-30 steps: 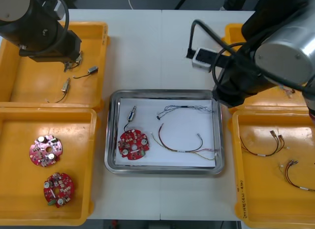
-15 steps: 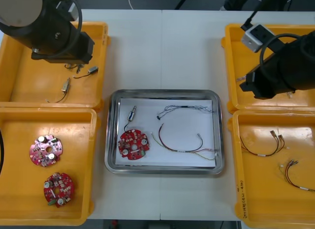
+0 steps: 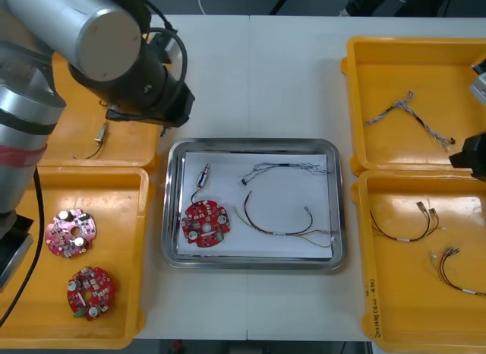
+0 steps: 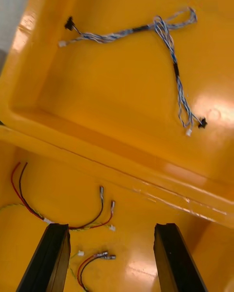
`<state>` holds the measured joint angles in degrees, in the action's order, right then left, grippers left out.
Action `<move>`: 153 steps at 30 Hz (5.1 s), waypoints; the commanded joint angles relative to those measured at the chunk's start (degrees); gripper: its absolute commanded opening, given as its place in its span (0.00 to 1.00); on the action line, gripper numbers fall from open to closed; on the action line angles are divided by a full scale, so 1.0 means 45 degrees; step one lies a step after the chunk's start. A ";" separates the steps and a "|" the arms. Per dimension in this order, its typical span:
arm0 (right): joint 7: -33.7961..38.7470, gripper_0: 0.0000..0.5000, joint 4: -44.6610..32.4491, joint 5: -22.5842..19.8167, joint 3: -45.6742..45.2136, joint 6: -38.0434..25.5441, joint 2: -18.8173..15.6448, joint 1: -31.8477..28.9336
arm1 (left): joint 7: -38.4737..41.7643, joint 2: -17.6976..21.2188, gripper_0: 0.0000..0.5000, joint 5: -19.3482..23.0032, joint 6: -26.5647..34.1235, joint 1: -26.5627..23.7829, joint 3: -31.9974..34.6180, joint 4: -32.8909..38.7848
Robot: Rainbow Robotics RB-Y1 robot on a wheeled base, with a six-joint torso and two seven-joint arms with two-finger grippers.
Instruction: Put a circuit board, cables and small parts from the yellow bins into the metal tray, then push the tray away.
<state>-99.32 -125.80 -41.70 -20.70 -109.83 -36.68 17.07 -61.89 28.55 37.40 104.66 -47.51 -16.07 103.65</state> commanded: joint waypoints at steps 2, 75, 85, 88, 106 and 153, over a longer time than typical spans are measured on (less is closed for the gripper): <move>0.0685 1.00 -0.0444 -0.0186 -0.1260 -0.0038 -0.0384 -0.0941 | 0.1702 -0.0622 0.00 -0.0285 -0.0505 -0.0106 -0.1078 0.0229; 0.4923 1.00 -0.1733 -0.0635 -0.1377 -0.0038 0.0241 -0.2816 | 0.2717 -0.0602 1.00 -0.0089 -0.1794 -0.0106 -0.3265 -0.0728; 0.4981 1.00 -0.2202 -0.0947 -0.0127 -0.0038 0.0241 -0.2249 | 0.2542 0.0023 1.00 0.0399 -0.0485 -0.0106 -0.1410 0.0093; 0.4981 1.00 -0.2260 -0.1026 0.0303 -0.0038 0.0241 -0.1917 | 0.2483 0.0238 1.00 0.0536 -0.0153 -0.0106 -0.0863 0.0249; 0.5079 1.00 -0.2436 -0.1260 0.4229 -0.0038 0.0202 0.0798 | 0.1897 0.2308 1.00 0.1825 0.1186 -0.0106 0.1813 0.0347; -0.0272 1.00 0.0474 0.2588 1.7588 0.2708 0.1804 0.5778 | -0.1306 0.6058 1.00 0.5048 0.1186 0.6359 0.6657 0.3550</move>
<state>-100.13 -124.38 -30.95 55.76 -98.25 -30.47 40.52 -62.06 52.96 59.40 109.60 -20.64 11.69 117.25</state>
